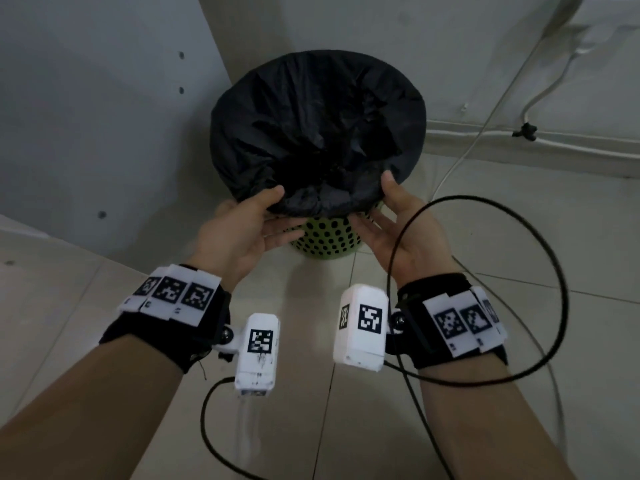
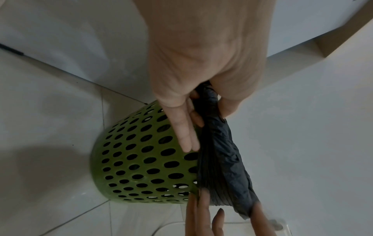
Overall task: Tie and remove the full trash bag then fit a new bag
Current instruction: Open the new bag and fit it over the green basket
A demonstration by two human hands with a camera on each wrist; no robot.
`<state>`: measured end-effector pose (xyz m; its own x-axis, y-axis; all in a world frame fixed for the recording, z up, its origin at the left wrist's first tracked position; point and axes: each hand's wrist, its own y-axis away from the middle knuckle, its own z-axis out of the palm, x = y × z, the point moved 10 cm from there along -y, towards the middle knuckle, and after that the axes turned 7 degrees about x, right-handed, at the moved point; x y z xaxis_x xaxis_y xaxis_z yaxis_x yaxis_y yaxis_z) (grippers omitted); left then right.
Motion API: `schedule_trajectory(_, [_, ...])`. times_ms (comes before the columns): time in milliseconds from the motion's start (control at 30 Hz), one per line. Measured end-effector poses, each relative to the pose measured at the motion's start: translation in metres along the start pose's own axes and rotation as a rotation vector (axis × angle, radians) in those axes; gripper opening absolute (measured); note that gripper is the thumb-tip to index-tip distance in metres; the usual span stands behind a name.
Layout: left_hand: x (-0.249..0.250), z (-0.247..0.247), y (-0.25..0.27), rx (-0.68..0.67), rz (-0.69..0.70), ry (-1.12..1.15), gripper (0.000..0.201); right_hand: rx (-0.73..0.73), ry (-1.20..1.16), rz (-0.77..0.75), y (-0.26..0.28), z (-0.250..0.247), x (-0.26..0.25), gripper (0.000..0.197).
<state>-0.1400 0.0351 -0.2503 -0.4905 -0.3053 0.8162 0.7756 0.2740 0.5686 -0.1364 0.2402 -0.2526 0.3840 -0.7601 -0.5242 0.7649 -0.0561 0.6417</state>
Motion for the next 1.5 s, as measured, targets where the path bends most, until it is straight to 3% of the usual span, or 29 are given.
schedule_trajectory(133, [0.003,0.002,-0.003,0.004,0.002,0.044,0.031,0.0,-0.058,0.023,-0.004,0.0,-0.004,0.015])
schedule_trajectory(333, [0.007,0.006,-0.008,-0.026,-0.015,-0.013,0.025,0.04,-0.09,0.059,-0.006,0.006,-0.012,0.032])
schedule_trajectory(500, [0.018,0.002,-0.01,-0.036,-0.015,-0.179,0.027,0.041,0.121,-0.001,-0.007,0.004,-0.03,0.007])
schedule_trajectory(667, [0.029,-0.004,-0.011,0.015,0.001,-0.397,0.041,0.102,0.156,0.025,-0.01,-0.011,-0.037,0.006])
schedule_trajectory(800, [0.061,-0.004,-0.017,0.089,0.193,-0.567,0.065,0.096,0.06,0.116,-0.01,-0.008,-0.033,0.013])
schedule_trajectory(900, [0.074,0.01,-0.017,0.02,0.299,-0.68,0.052,0.074,0.039,0.131,-0.012,-0.007,-0.031,0.01])
schedule_trajectory(1133, [0.07,0.01,-0.023,0.069,0.318,-0.647,0.049,0.083,0.15,-0.086,-0.014,-0.018,-0.06,0.013])
schedule_trajectory(1200, [0.069,0.012,-0.027,0.048,0.334,-0.636,0.049,0.094,0.177,-0.094,-0.018,-0.023,-0.065,0.009])
schedule_trajectory(1367, [0.068,0.013,-0.034,0.052,0.351,-0.63,0.049,0.102,0.122,-0.056,-0.016,-0.037,-0.058,0.024])
schedule_trajectory(1500, [0.064,0.004,-0.034,0.098,0.403,-0.618,0.047,0.085,0.199,-0.069,-0.013,-0.043,-0.065,0.025])
